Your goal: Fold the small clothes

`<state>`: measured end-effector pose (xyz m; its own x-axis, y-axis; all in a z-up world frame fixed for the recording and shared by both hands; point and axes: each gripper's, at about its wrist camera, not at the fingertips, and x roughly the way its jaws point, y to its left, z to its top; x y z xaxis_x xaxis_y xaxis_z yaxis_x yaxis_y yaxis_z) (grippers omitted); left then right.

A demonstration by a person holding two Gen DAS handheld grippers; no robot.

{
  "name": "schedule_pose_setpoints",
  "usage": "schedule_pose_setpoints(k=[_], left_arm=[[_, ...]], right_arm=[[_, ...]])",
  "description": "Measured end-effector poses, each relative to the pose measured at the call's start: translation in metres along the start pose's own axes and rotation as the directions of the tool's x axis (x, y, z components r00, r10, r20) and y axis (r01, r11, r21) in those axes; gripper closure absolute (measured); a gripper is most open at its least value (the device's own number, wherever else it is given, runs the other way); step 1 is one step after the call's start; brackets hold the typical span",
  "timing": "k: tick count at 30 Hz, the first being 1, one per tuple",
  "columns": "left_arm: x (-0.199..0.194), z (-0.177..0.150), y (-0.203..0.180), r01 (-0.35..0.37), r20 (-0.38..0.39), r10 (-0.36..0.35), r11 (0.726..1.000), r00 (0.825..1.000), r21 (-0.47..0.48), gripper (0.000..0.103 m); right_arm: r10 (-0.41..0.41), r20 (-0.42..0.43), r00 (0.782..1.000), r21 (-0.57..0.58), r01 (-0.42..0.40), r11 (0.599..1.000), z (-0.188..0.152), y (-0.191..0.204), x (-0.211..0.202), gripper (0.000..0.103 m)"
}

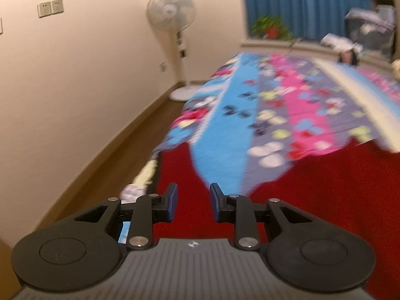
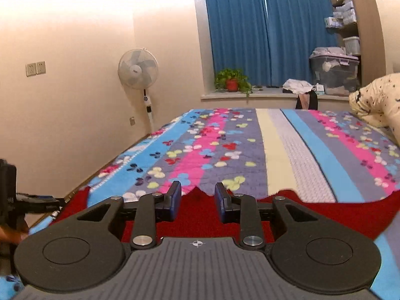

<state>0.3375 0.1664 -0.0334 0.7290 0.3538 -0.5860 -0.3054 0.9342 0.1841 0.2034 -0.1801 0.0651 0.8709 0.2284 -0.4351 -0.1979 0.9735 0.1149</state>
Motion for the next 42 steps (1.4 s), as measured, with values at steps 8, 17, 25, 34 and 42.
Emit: schedule_pose_setpoints(k=[8, 17, 25, 34, 42], left_arm=[[0.076, 0.009, 0.022, 0.089, -0.090, -0.115, 0.962, 0.989, -0.257, 0.025], [0.108, 0.005, -0.007, 0.012, -0.243, -0.018, 1.000, 0.970, -0.028, 0.070], [0.029, 0.051, 0.063, -0.124, 0.059, 0.140, 0.967, 0.988, -0.221, 0.092], [-0.049, 0.046, 0.123, -0.117, 0.265, 0.245, 0.900, 0.933, -0.420, 0.092], [-0.031, 0.043, 0.084, -0.101, 0.194, 0.175, 0.934, 0.965, -0.341, 0.092]], right_arm=[[0.014, -0.053, 0.999, -0.008, -0.014, 1.000, -0.003, 0.000, 0.026, 0.092], [0.031, -0.133, 0.991, 0.057, -0.023, 0.998, -0.015, -0.014, 0.044, 0.091], [-0.009, -0.137, 0.990, 0.084, 0.021, 0.996, -0.014, -0.024, 0.048, 0.091], [-0.036, -0.128, 0.991, 0.111, 0.050, 0.993, -0.011, -0.032, 0.048, 0.091], [-0.099, -0.174, 0.980, 0.149, 0.126, 0.981, -0.009, -0.052, 0.054, 0.091]])
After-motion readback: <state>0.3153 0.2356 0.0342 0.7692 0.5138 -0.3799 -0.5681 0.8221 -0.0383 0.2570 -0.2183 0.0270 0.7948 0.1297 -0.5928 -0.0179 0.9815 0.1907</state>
